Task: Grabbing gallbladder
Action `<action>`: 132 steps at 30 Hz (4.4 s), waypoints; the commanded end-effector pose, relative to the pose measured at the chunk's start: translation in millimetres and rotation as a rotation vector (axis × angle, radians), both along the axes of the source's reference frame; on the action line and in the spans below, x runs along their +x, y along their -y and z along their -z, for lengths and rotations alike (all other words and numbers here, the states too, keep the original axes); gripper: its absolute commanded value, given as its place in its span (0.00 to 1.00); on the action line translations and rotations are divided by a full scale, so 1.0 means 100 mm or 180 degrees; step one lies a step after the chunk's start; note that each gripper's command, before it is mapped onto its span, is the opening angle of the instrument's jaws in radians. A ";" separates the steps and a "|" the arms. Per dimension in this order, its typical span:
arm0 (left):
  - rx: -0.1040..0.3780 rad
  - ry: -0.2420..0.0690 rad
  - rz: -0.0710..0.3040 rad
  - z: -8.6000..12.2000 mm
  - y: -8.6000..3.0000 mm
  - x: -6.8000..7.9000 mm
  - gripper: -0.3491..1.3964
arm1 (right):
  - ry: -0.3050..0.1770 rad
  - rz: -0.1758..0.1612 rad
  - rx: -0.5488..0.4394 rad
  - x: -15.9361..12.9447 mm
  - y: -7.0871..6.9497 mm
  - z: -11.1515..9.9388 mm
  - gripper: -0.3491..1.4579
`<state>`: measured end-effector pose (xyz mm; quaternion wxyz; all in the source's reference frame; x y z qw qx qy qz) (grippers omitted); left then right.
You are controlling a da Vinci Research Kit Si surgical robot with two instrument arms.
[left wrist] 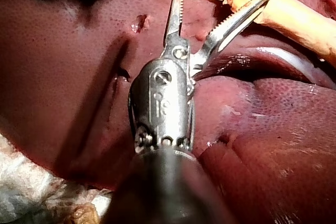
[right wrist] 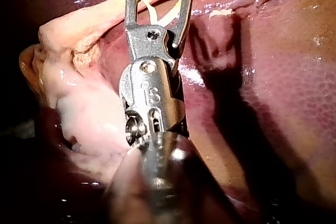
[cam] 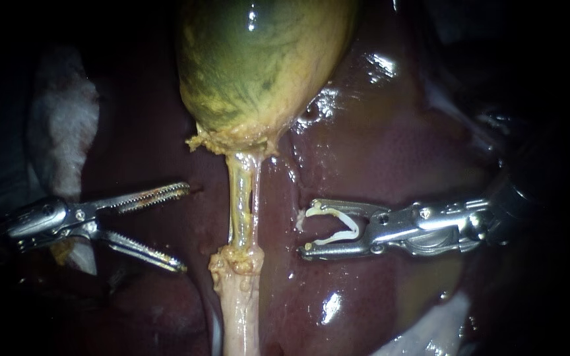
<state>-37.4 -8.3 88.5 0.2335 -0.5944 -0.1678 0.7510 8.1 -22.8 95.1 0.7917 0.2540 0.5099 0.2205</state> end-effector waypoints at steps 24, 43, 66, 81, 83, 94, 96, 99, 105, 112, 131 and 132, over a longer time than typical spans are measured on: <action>0.0240 -0.0459 0.0766 -0.022 -0.051 0.045 0.84 | -0.0001 0.0002 -0.0001 0.000 0.001 0.000 0.52; 0.0667 -0.0504 0.1142 -0.038 -0.079 -0.027 0.63 | 0.0001 -0.0003 0.0016 -0.001 0.001 0.000 0.52; 0.0973 -0.0437 0.1236 -0.033 -0.079 -0.019 0.13 | 0.0005 -0.0010 0.0033 -0.001 0.001 0.000 0.52; 0.1036 -0.0419 0.1225 -0.002 -0.083 -0.014 0.09 | 0.0007 -0.0015 0.0029 -0.002 0.001 0.000 0.52; 0.1053 -0.0415 0.1225 0.005 -0.087 -0.014 0.09 | 0.0007 -0.0015 0.0029 -0.003 0.001 0.001 0.52; 0.1168 -0.0425 0.1255 0.048 -0.089 -0.014 0.06 | 0.0005 -0.0013 0.0029 -0.004 0.001 0.001 0.52; 0.1200 -0.0439 0.1258 0.055 -0.088 -0.015 0.06 | 0.0009 -0.0019 0.0047 -0.004 0.001 0.001 0.52; 0.1223 -0.0472 0.1245 0.064 -0.086 -0.015 0.06 | 0.0008 -0.0019 0.0047 -0.004 0.002 0.001 0.52; 0.1273 -0.0513 0.1220 0.076 -0.084 -0.012 0.07 | 0.0008 -0.0019 0.0047 -0.004 0.002 0.001 0.52; 0.1289 -0.0520 0.1233 0.086 -0.089 -0.006 0.07 | 0.0008 -0.0018 0.0047 -0.004 0.002 0.001 0.52; 0.1311 -0.0527 0.1250 0.096 -0.092 -0.003 0.06 | 0.0008 -0.0018 0.0047 -0.004 0.002 0.001 0.52; 0.1311 -0.0527 0.1250 0.096 -0.092 -0.003 0.06 | 0.0008 -0.0018 0.0047 -0.004 0.002 0.001 0.52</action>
